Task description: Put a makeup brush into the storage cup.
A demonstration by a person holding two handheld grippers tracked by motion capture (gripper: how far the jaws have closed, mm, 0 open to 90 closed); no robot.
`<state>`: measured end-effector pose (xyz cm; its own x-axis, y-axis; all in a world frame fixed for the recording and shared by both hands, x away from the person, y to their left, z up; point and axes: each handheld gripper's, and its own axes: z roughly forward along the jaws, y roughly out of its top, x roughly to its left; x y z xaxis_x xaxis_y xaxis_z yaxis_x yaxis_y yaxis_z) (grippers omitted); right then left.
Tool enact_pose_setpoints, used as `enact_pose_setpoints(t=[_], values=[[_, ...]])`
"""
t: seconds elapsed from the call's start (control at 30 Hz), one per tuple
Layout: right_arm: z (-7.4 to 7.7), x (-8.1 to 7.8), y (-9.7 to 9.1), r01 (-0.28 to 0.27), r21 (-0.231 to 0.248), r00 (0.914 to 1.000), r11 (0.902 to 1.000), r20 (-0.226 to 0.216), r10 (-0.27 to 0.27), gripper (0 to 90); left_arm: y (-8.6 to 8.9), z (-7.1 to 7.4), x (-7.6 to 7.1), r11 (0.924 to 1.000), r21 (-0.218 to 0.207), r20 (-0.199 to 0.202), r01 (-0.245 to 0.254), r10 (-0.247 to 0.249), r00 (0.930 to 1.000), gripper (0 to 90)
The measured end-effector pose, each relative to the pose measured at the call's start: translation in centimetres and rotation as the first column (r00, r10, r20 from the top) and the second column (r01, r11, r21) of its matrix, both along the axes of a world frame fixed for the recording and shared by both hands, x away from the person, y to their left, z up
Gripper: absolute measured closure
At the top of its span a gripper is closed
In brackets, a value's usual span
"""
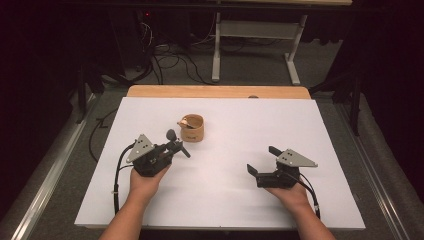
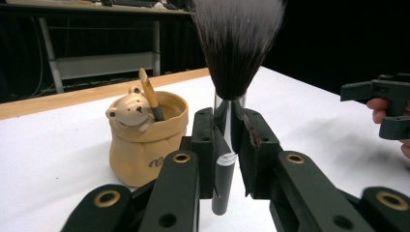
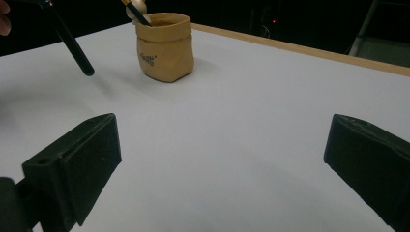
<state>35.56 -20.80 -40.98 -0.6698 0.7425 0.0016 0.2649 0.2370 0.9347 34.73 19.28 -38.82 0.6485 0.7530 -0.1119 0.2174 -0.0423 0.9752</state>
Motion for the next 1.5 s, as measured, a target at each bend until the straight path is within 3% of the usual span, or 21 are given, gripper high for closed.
enact_pose_setpoints(t=[0.5, 0.83, 1.5], values=[[0.0, -0.3, -1.2, 0.022, -0.004, 0.9998, 0.9997, 0.001, -0.022, 1.3, 1.0, 0.4, 0.0, 0.999, -0.022, 0.013, -0.039, 0.039, 0.9992, 77.9], [-0.2, -0.2, -1.0, 0.015, -0.009, 0.9999, 0.9998, 0.005, -0.015, 1.3, 1.4, 0.8, 0.3, 0.997, -0.024, 0.02, -0.073, 0.074, 0.9971, 78.0], [-0.1, -0.3, -1.1, 0.017, -0.004, 0.9998, 0.9998, 0.005, -0.017, 1.3, 2.6, 2.0, 3.1, 0.9891, -0.04, -0.008, -0.142, 0.141, 0.9899, 77.9]])
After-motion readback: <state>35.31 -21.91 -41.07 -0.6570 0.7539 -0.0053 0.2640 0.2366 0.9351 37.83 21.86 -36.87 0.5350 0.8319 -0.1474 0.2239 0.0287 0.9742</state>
